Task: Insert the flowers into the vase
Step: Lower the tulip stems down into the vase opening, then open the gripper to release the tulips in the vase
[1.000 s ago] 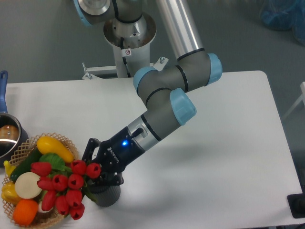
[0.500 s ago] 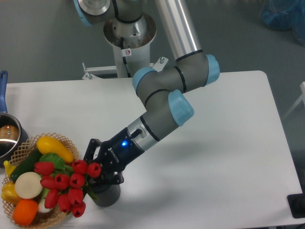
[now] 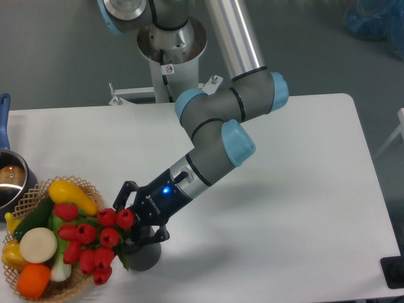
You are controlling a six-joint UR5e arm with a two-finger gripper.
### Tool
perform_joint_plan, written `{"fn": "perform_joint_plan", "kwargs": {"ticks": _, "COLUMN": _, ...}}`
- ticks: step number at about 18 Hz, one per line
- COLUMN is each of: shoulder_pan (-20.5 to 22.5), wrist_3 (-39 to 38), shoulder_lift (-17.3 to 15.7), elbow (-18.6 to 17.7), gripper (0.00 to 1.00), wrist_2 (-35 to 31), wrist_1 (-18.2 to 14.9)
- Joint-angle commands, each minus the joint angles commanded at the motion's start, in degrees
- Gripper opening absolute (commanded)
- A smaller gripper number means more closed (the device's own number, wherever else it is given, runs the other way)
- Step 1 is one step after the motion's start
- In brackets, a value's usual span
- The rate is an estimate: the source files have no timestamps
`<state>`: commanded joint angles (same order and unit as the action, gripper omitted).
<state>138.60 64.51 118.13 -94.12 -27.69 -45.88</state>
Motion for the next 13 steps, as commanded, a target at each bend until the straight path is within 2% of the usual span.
{"fn": "perform_joint_plan", "kwargs": {"ticks": 3, "shoulder_pan": 0.8, "wrist_3": 1.9, "shoulder_lift": -0.3, "elbow": -1.6, "gripper": 0.64, "wrist_2": 0.0, "wrist_1": 0.0}}
{"fn": "perform_joint_plan", "kwargs": {"ticks": 5, "shoulder_pan": 1.8, "wrist_3": 1.9, "shoulder_lift": -2.0, "elbow": -2.7, "gripper": 0.67, "wrist_2": 0.1, "wrist_1": 0.0}}
{"fn": "perform_joint_plan", "kwargs": {"ticks": 13, "shoulder_pan": 4.4, "wrist_3": 0.3, "shoulder_lift": -3.9, "elbow": -4.0, "gripper": 0.89, "wrist_2": 0.5, "wrist_1": -0.1}}
